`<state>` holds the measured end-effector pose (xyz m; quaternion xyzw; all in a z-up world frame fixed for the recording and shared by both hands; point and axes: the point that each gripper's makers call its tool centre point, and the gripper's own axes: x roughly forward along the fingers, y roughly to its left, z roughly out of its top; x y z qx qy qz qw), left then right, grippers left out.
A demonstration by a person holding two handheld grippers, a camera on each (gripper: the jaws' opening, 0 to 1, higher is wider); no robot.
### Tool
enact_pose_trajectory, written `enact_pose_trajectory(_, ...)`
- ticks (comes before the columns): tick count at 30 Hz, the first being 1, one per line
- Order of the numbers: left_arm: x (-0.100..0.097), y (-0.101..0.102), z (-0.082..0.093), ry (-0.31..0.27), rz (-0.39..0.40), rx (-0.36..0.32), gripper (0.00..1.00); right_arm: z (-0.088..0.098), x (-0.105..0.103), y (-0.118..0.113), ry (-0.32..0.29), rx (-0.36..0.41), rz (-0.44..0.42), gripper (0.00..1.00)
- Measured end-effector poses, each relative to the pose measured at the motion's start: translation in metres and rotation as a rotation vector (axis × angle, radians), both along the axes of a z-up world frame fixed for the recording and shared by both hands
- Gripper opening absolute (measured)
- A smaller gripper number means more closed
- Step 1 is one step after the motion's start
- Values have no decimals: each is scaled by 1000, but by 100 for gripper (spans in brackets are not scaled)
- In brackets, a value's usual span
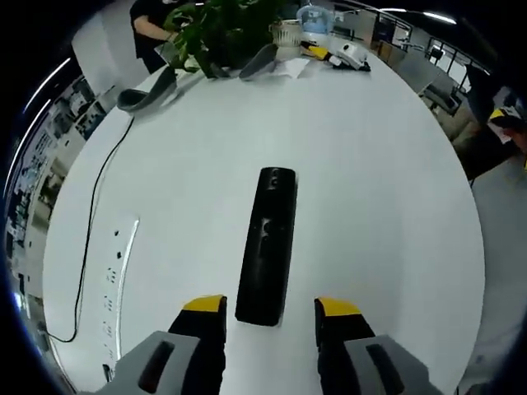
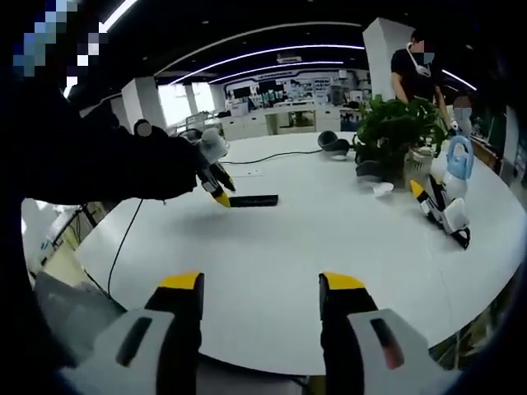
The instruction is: Press the specified remote control buttons in sequence, fully releasing each button before pressing the next.
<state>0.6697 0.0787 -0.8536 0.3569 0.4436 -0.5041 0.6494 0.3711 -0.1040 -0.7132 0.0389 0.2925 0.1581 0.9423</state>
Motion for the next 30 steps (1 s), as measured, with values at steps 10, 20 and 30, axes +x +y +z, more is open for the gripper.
enact_pose_trajectory(10, 0, -2, -14, 30, -11, 37, 32, 0, 0, -2, 1, 0, -13, 58)
enact_pose_trajectory(20, 3, -1, -10, 11, -24, 39, 25, 2, 0, 0, -5, -1, -8, 58)
enact_pose_trajectory(30, -1, -1, -11, 10, -38, 63, 24, 5, 0, 0, -16, 13, -7, 57)
